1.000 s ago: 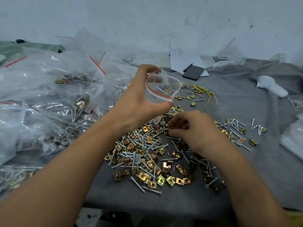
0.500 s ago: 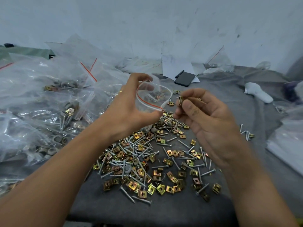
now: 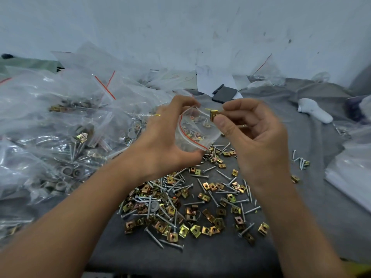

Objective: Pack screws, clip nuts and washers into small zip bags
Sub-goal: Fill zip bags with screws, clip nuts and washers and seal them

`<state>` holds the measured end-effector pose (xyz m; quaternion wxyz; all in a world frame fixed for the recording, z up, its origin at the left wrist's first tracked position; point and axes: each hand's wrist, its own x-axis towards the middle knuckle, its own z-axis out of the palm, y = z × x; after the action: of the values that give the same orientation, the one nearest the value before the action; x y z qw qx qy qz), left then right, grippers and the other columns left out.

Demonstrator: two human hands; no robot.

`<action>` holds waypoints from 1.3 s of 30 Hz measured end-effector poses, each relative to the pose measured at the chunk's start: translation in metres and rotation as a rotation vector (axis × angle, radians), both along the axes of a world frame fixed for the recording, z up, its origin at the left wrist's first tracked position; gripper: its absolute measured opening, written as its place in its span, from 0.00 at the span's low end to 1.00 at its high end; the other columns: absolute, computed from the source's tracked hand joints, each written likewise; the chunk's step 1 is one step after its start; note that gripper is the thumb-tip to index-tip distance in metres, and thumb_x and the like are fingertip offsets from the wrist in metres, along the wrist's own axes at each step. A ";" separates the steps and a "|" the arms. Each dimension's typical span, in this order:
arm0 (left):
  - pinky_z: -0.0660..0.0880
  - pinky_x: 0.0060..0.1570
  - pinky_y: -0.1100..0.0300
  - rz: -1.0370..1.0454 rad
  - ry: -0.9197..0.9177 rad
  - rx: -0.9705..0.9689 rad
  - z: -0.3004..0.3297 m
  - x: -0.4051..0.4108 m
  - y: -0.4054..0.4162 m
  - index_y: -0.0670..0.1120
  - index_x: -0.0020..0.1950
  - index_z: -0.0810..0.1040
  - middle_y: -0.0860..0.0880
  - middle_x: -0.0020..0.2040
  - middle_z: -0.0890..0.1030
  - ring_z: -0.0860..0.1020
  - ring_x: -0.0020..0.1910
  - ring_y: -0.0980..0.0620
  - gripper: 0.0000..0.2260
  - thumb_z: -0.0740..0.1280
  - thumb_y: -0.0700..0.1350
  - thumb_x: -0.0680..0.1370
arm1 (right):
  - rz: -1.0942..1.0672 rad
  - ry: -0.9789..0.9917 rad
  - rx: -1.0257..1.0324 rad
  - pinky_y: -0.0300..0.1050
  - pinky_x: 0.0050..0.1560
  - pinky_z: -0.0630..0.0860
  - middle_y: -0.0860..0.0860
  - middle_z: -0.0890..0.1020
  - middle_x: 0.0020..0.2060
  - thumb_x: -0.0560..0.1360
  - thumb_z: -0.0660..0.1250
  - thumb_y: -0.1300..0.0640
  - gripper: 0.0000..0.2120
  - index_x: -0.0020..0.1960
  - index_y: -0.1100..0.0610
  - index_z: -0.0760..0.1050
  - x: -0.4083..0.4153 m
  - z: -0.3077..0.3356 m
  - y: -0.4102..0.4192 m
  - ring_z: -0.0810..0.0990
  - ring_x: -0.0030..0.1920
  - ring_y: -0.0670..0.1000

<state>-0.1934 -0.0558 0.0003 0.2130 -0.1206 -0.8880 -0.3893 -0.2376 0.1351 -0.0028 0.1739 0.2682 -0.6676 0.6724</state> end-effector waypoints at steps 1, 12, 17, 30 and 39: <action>0.72 0.72 0.51 -0.003 0.000 0.006 0.000 0.000 0.000 0.61 0.72 0.66 0.56 0.67 0.77 0.73 0.73 0.56 0.36 0.75 0.58 0.65 | -0.048 0.047 0.055 0.45 0.45 0.79 0.44 0.88 0.45 0.75 0.78 0.55 0.11 0.54 0.51 0.79 0.001 0.001 -0.001 0.86 0.48 0.46; 0.77 0.52 0.71 0.047 0.070 0.184 -0.001 -0.010 -0.005 0.55 0.69 0.68 0.54 0.65 0.80 0.80 0.61 0.62 0.31 0.79 0.48 0.71 | -0.186 0.086 0.277 0.41 0.43 0.78 0.43 0.84 0.40 0.78 0.75 0.55 0.03 0.50 0.50 0.82 -0.014 -0.001 0.010 0.81 0.41 0.42; 0.71 0.58 0.74 0.084 0.082 0.183 -0.001 -0.012 -0.009 0.54 0.70 0.67 0.55 0.64 0.80 0.77 0.66 0.63 0.31 0.77 0.49 0.71 | 0.105 -0.038 0.999 0.30 0.48 0.70 0.41 0.82 0.46 0.75 0.78 0.54 0.06 0.48 0.43 0.86 -0.016 -0.014 0.012 0.79 0.47 0.41; 0.68 0.52 0.78 0.127 0.058 0.186 0.001 -0.008 -0.011 0.56 0.69 0.68 0.57 0.63 0.80 0.76 0.66 0.61 0.30 0.76 0.51 0.71 | 0.101 -0.037 1.075 0.48 0.60 0.76 0.42 0.78 0.55 0.78 0.74 0.56 0.09 0.53 0.42 0.84 -0.015 -0.022 -0.009 0.79 0.54 0.47; 0.66 0.56 0.78 0.125 0.050 0.150 0.002 -0.007 -0.012 0.55 0.69 0.68 0.56 0.63 0.80 0.74 0.69 0.57 0.30 0.76 0.53 0.70 | 0.059 -0.053 1.151 0.53 0.59 0.78 0.41 0.77 0.52 0.76 0.75 0.50 0.06 0.51 0.43 0.81 -0.020 -0.022 -0.011 0.78 0.54 0.48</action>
<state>-0.2007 -0.0681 0.0019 0.2673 -0.0582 -0.8566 -0.4374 -0.2578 0.1236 -0.0246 -0.0356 0.3210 -0.9224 0.2119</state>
